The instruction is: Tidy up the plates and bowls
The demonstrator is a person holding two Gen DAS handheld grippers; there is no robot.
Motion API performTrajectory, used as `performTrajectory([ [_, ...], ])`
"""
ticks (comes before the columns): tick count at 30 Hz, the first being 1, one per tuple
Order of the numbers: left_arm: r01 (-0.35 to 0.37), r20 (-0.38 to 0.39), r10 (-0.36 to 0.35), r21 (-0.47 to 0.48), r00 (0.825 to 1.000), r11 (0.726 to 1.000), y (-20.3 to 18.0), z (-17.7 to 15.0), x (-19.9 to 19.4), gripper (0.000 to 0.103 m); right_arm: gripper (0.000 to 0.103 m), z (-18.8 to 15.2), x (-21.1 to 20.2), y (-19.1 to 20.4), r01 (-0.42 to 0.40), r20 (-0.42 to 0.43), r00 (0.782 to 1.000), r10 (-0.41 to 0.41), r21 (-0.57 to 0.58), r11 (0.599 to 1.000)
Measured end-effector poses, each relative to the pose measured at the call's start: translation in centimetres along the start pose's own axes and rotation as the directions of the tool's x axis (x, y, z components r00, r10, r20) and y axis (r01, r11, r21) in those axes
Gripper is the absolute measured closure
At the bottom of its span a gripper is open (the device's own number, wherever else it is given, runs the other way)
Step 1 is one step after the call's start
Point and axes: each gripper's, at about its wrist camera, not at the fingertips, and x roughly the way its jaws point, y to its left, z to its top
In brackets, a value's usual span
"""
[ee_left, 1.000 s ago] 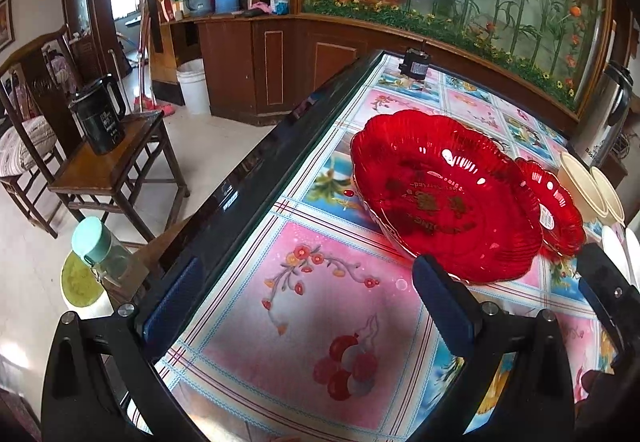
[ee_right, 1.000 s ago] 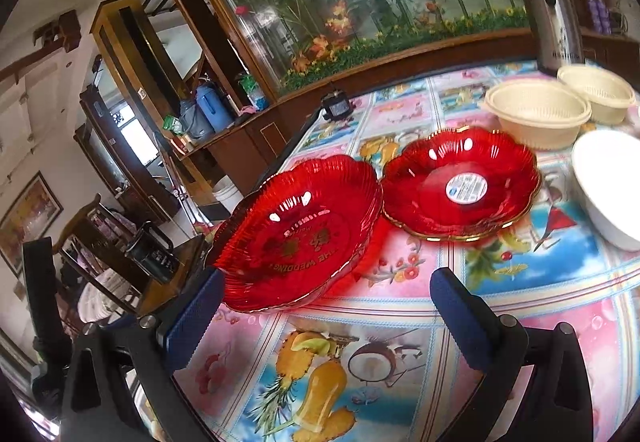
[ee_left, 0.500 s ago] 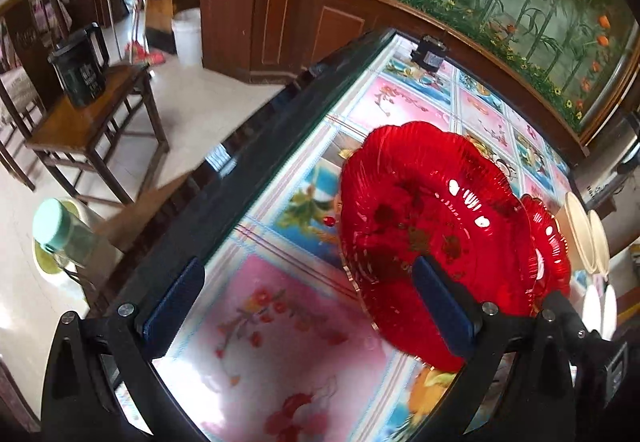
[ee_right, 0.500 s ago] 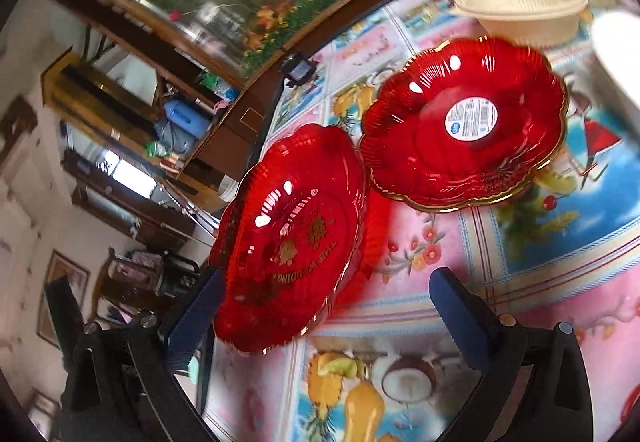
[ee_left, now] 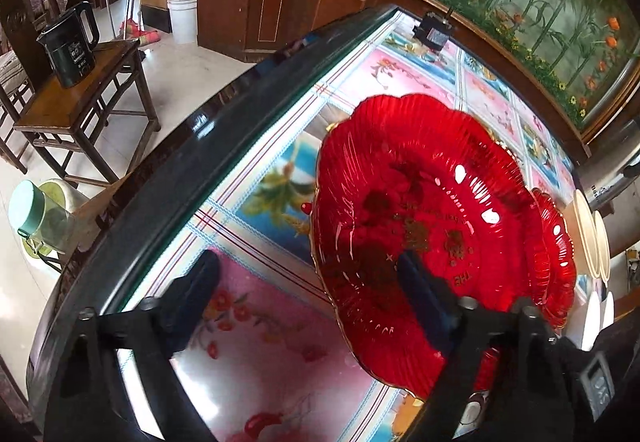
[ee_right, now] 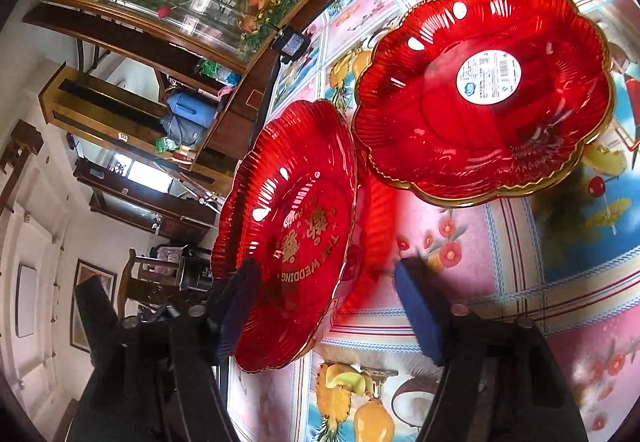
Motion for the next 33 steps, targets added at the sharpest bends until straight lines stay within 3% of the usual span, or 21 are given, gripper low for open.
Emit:
performTrajectory([
  [2,-0.003,-0.012,0.003,-0.001,1.0,1.0,0.1,0.0,0.4,0.042,0.064,-0.1,0.3,-0.3,0.002,-0.023,1.0,-0.002,0.009,1.0],
  [4,-0.024,0.009,0.024,0.007,1.0,1.0,0.3,-0.1,0.2,0.058,0.073,-0.3,0.5,-0.6,0.007,-0.029,1.0,-0.007,0.016,1.0],
  [7,0.021,0.01,-0.021,-0.009,1.0,1.0,0.7,-0.3,0.1,0.07,0.077,-0.2,0.3,-0.6,0.007,-0.021,1.0,-0.006,0.015,1.0],
  [12,0.018,0.011,-0.019,0.027,1.0,0.999,0.2,-0.9,-0.5,0.085,0.077,-0.5,0.1,-0.3,0.01,-0.016,1.0,-0.01,-0.008,1.0],
  [20,-0.007,0.0,0.007,0.033,1.0,0.999,1.5,-2.5,-2.0,0.086,0.078,-1.6,-0.2,-0.2,0.02,-0.064,0.998,-0.022,-0.036,0.999],
  [33,-0.035,0.016,0.034,0.066,0.999,0.997,4.9,-7.9,-7.0,0.086,0.077,-7.7,-3.6,0.2,-0.017,-0.125,0.992,-0.002,-0.145,0.989],
])
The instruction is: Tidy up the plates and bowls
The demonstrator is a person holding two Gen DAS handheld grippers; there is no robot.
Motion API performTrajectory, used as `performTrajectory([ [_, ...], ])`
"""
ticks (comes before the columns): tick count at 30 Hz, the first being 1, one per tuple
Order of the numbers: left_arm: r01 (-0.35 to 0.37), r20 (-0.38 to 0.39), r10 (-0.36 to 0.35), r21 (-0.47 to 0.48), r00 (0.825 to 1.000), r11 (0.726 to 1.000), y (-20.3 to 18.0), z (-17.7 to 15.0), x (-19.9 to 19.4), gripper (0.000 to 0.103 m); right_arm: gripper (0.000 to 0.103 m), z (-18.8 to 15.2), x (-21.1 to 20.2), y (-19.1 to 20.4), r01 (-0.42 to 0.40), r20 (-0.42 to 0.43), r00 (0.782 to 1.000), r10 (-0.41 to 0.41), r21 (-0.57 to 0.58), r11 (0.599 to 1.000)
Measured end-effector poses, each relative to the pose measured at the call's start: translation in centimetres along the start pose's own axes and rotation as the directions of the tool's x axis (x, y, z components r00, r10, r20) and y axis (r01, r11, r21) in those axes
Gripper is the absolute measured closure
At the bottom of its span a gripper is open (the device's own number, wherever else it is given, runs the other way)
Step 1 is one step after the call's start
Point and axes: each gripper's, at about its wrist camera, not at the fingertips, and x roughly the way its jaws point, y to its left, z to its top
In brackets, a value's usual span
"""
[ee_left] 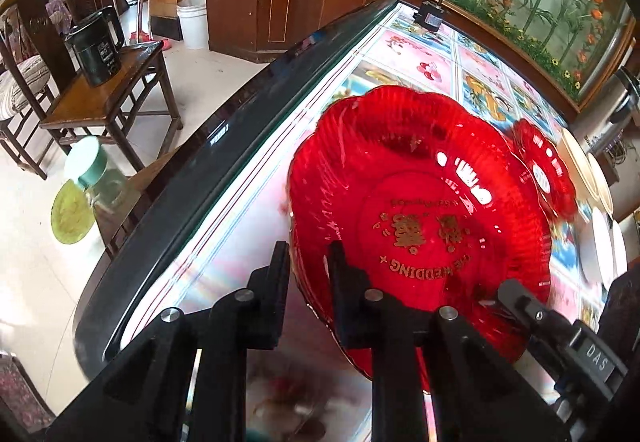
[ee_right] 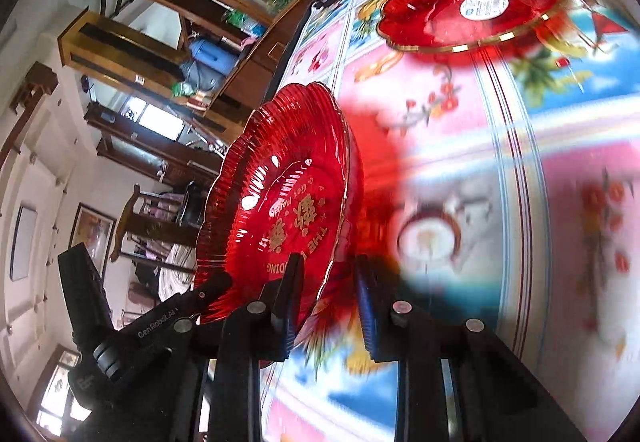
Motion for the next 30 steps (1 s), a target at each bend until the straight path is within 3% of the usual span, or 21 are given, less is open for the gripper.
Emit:
performTrajectory([
  [9,0.027,-0.02,-0.026,0.012,0.999,1.0,1.5,-2.9,-1.3,0.091,0.077,-3.0,-2.2,1.3,-0.007,-0.009,1.0,0.006,-0.049,0.999],
  [21,-0.042,0.007,0.041,0.062,0.999,0.997,2.6,-4.4,-2.7,0.089,0.073,-5.1,-1.4,2.2,-0.047,-0.078,0.996,0.042,-0.061,0.997],
  [23,-0.06,0.015,0.059,0.084,0.998,0.995,2.2,-4.5,-3.0,0.084,0.062,-4.7,-1.7,1.9,-0.059,-0.082,0.995,0.055,-0.051,0.997],
  [24,-0.073,0.022,0.071,0.094,0.997,0.993,2.0,-4.5,-3.2,0.073,0.057,-4.4,-2.2,1.7,-0.06,-0.07,0.996,0.057,-0.045,0.997],
  [25,-0.082,0.031,0.079,0.103,0.996,0.991,1.8,-4.6,-3.4,0.055,0.047,-4.3,-2.5,1.6,-0.061,-0.058,0.997,0.058,-0.043,0.997],
  [27,-0.106,0.062,0.1,0.118,0.993,0.987,1.7,-4.8,-4.3,0.038,0.043,-3.6,-4.0,1.5,-0.057,-0.016,0.998,0.056,-0.06,0.997],
  [30,-0.155,0.135,0.134,0.163,0.982,0.974,1.5,-5.4,-6.2,0.038,0.042,-2.8,-6.1,0.8,-0.039,0.038,0.998,0.043,-0.082,0.996],
])
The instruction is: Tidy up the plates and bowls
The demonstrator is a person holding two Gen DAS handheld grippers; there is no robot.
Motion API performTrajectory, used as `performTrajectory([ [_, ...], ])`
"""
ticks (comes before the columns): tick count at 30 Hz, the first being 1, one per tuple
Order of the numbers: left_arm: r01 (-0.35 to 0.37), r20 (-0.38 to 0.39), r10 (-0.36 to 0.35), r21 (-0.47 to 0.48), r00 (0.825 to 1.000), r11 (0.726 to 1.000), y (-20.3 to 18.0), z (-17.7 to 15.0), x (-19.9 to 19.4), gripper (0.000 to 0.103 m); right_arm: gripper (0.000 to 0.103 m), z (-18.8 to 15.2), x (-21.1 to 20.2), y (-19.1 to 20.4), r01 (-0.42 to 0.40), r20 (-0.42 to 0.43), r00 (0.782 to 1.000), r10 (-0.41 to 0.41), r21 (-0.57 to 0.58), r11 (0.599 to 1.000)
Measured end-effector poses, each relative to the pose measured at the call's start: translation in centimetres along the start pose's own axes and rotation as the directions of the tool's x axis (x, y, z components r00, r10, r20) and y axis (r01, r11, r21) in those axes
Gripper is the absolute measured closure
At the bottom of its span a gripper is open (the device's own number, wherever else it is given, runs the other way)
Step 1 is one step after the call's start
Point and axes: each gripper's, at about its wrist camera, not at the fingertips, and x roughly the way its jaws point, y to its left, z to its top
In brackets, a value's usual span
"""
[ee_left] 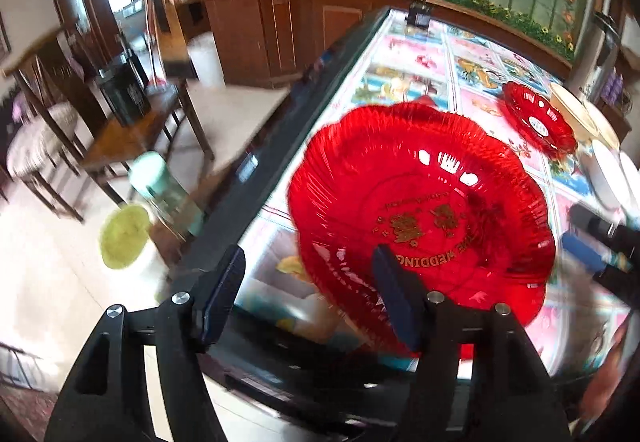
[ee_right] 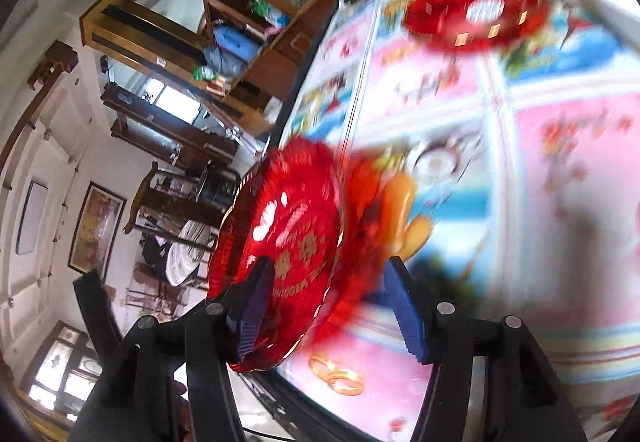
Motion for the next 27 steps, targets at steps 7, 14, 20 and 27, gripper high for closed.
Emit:
performTrajectory([
  [7,-0.02,0.169,0.019,0.001,0.985,1.0,1.3,0.5,-5.6,0.037,0.038,3.3,-5.4,-4.6,0.045,0.145,0.988,-0.06,0.107,0.993],
  [14,0.313,0.225,-0.3,-0.021,0.927,0.95,-2.1,2.1,-9.6,0.02,0.038,7.3,-8.5,-7.9,0.07,0.259,0.957,-0.131,0.233,0.97],
  [20,0.429,0.103,-0.436,0.084,0.894,0.9,-8.9,2.3,-7.9,0.02,0.038,10.3,-7.2,-9.5,0.082,0.275,0.946,-0.172,0.31,0.947],
  [27,0.444,0.03,-0.453,0.141,0.891,0.885,-13.1,2.3,-6.8,0.02,0.039,13.4,-3.7,-11.6,0.098,0.261,0.943,-0.207,0.376,0.922],
])
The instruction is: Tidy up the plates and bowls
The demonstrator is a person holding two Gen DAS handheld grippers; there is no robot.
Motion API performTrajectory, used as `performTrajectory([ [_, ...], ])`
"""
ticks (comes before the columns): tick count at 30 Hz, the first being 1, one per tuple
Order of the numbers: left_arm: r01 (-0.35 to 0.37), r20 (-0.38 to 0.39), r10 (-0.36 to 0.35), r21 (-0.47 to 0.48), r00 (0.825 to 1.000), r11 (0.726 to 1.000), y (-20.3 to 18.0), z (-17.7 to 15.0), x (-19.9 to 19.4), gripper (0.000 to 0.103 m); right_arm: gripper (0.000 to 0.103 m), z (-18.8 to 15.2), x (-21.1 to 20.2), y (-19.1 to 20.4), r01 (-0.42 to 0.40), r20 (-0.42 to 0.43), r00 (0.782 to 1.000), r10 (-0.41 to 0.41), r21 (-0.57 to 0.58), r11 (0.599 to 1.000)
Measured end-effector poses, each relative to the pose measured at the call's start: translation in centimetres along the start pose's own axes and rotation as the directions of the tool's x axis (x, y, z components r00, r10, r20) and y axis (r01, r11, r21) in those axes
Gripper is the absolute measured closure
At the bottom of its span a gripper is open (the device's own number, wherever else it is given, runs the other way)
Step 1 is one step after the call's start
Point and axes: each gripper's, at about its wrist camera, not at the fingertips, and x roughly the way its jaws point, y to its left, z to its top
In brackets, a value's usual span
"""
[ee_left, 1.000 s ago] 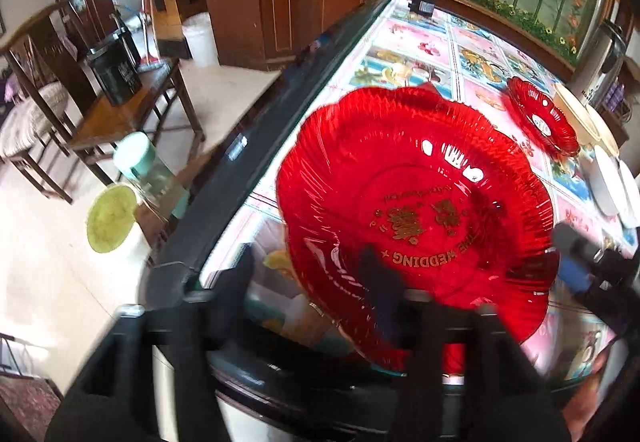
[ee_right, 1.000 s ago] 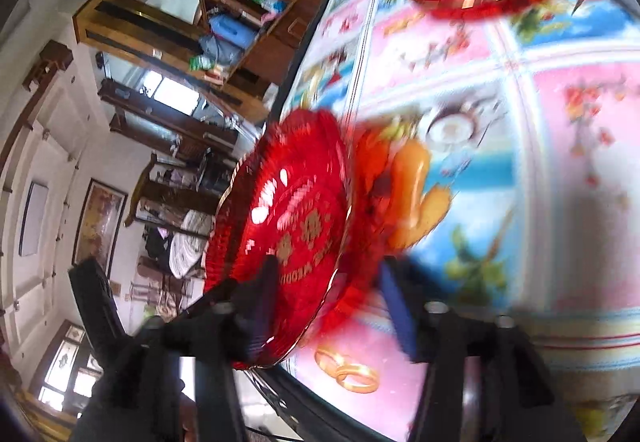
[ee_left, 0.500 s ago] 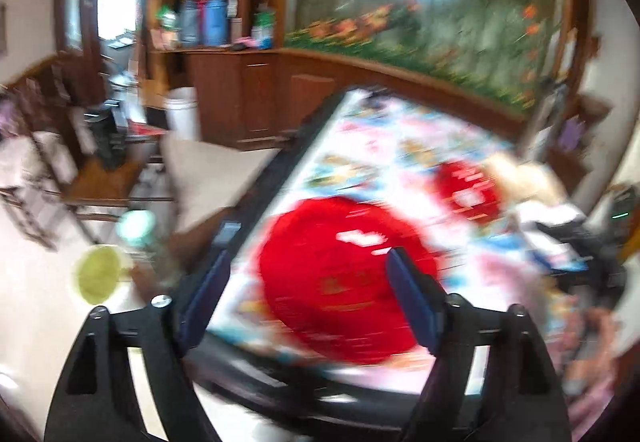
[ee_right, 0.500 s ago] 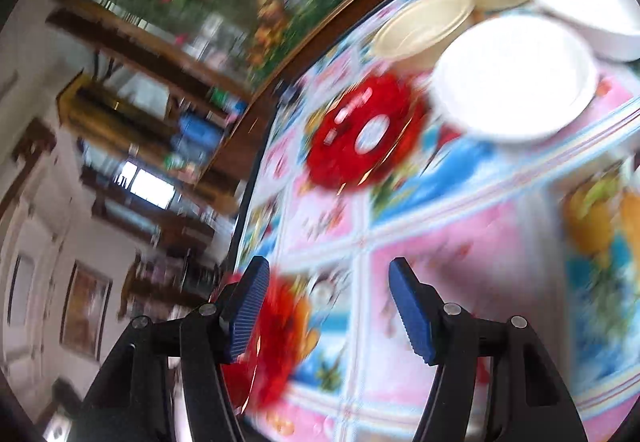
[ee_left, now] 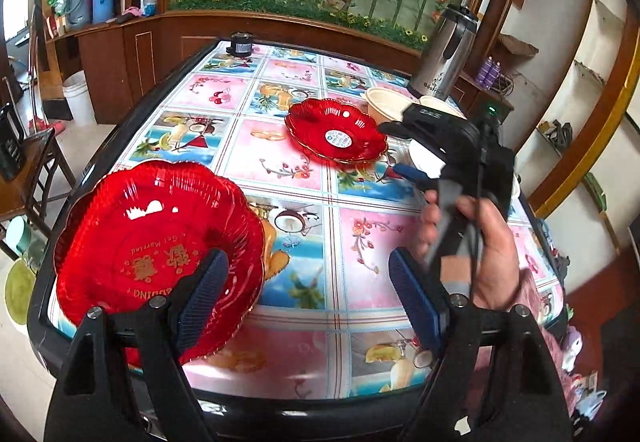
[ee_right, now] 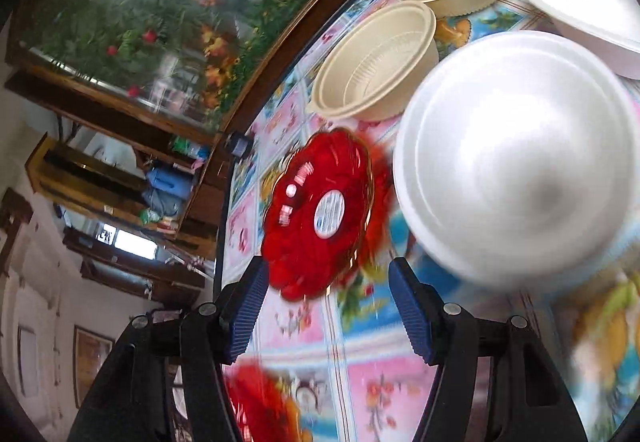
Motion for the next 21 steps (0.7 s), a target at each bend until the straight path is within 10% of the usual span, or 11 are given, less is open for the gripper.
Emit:
performTrajectory([
  [6,-0.019,-0.006,0.018,-0.03,1.0,0.999,0.8,0.8,0.8,0.02,0.041,1.2,4.0,-0.5,0.03,-0.06,0.998,-0.027,0.051,0.998],
  [12,-0.027,-0.05,0.022,-0.087,0.998,0.996,1.2,1.6,2.6,0.02,0.093,1.4,5.2,-2.4,0.028,-0.056,0.998,-0.022,0.1,0.995],
  [21,-0.044,-0.155,0.002,-0.265,0.988,0.963,0.4,6.6,8.4,0.02,0.095,1.1,3.4,-2.9,-0.02,-0.059,0.998,0.024,0.063,0.998],
])
